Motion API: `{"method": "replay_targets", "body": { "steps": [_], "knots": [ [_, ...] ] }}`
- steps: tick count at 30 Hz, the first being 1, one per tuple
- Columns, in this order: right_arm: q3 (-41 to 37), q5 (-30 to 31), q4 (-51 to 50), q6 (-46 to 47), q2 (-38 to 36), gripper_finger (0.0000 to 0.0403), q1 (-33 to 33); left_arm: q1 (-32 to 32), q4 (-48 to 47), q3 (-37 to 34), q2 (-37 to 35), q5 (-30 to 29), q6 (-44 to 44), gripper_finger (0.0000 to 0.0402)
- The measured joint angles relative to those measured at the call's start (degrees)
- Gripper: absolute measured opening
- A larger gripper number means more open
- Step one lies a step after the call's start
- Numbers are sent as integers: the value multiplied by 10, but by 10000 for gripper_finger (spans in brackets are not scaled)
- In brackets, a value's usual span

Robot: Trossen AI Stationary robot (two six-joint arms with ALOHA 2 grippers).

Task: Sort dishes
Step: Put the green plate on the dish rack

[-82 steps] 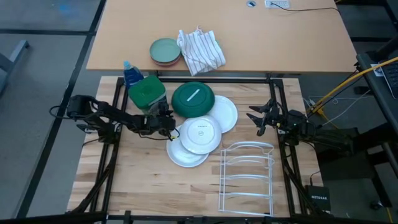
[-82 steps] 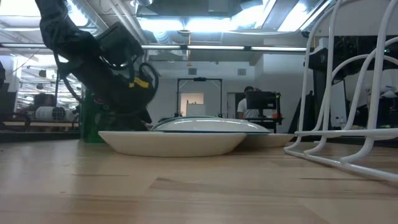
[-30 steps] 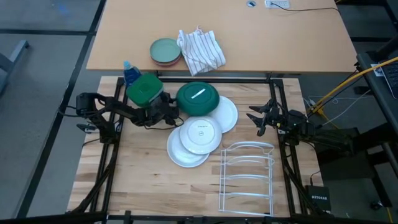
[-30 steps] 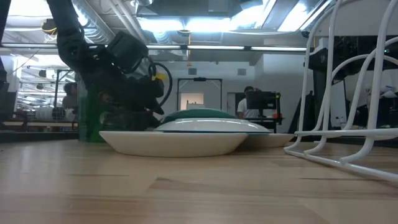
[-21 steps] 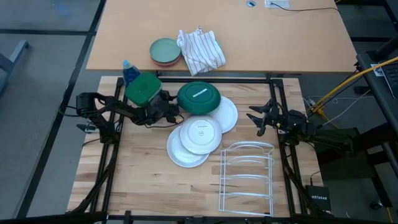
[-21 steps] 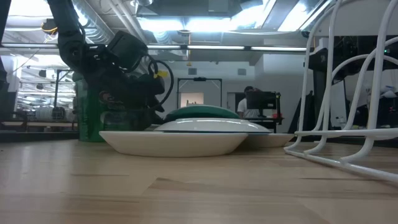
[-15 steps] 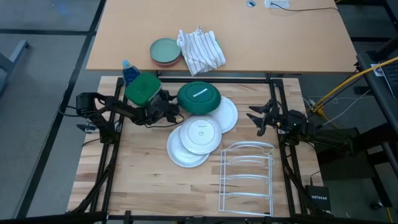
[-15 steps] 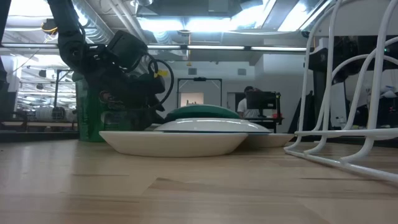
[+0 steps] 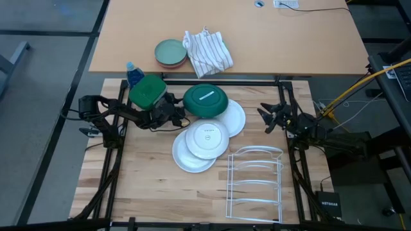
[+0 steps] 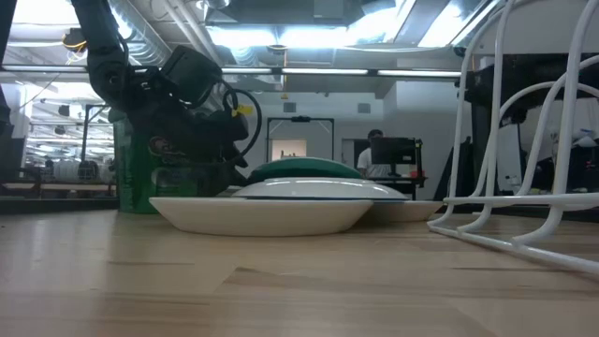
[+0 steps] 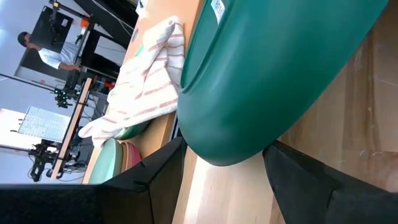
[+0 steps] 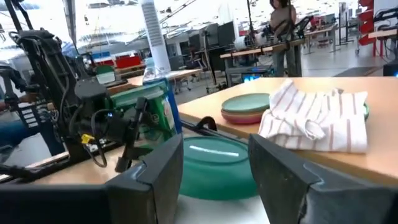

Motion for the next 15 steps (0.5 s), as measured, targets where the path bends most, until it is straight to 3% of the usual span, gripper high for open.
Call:
{"method": "replay_targets", "body": {
  "steps": [9,15],
  "knots": [
    [84,40,13,-9,101,186,0,0,0,0,0,0,-5,210],
    [171,55,8,-14,242,186,0,0,0,0,0,0,-2,210]
  ]
}}
